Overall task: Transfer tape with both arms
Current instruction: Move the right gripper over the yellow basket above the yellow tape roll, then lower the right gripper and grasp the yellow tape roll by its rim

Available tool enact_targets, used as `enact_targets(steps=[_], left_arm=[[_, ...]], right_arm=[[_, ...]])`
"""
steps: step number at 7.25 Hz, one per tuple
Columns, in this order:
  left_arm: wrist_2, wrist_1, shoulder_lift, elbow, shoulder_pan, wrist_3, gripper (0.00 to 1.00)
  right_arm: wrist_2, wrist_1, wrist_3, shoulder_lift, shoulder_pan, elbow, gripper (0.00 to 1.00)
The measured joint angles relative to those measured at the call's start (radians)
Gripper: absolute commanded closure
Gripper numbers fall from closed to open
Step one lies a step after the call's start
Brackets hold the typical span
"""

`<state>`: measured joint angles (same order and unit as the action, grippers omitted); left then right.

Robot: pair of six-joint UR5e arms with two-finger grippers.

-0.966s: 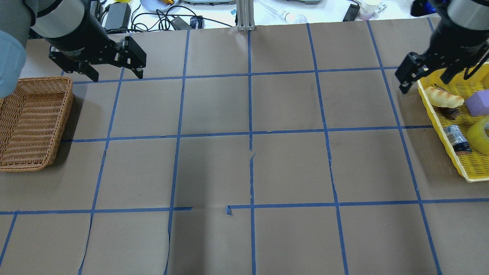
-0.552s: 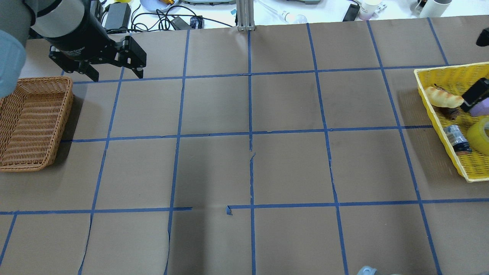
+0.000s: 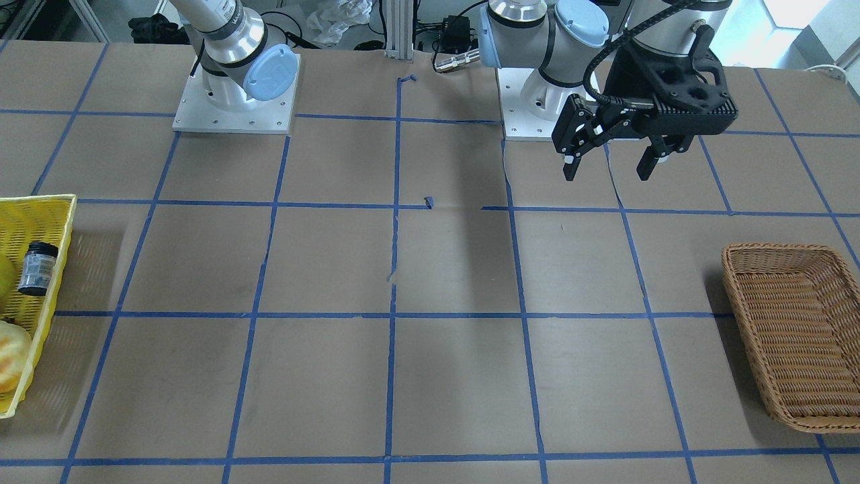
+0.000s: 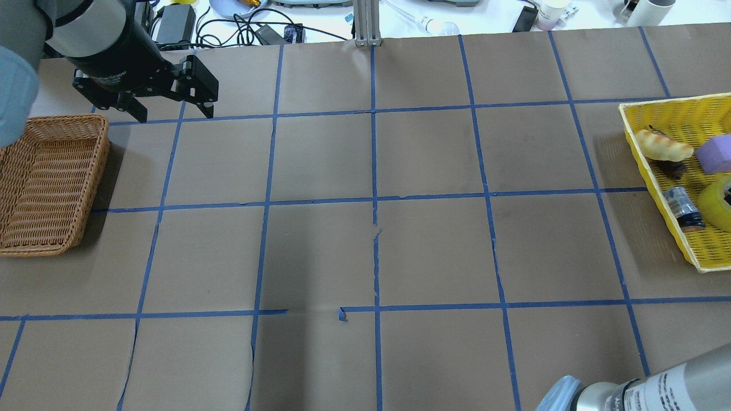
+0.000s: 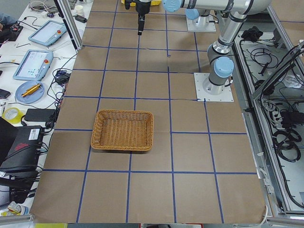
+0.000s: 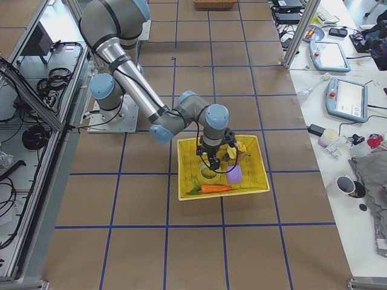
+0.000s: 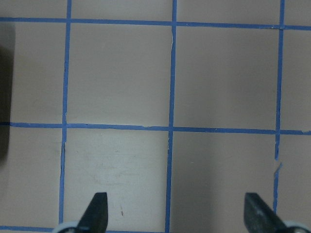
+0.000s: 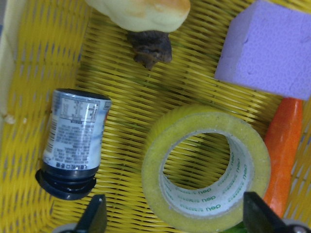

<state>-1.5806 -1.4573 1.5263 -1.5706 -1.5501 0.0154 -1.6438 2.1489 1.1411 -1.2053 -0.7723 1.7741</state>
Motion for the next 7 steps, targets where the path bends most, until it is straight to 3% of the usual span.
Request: enact_targets(steps=[3, 4, 5, 7], left_arm=[[-0.001, 0.0, 0.0, -0.001, 0.0, -0.004, 0.0], [-0.001, 0.0, 0.0, -0.001, 0.0, -0.004, 0.0], [-0.001, 0.0, 0.0, -0.002, 0.0, -0.004, 0.0], [-0.002, 0.0, -0.001, -0.002, 0.0, -0.006, 0.0]], right_arm=[[-0.055, 0.015, -0.146, 0.061, 0.011, 0.013, 0.01], [-0.067, 0.016, -0.177, 0.067, 0.011, 0.027, 0.43], [-0.068, 0.017, -0.208, 0.07, 0.011, 0.041, 0.53], [-0.067, 0.016, -0.253, 0.071, 0.006, 0.049, 0.5]])
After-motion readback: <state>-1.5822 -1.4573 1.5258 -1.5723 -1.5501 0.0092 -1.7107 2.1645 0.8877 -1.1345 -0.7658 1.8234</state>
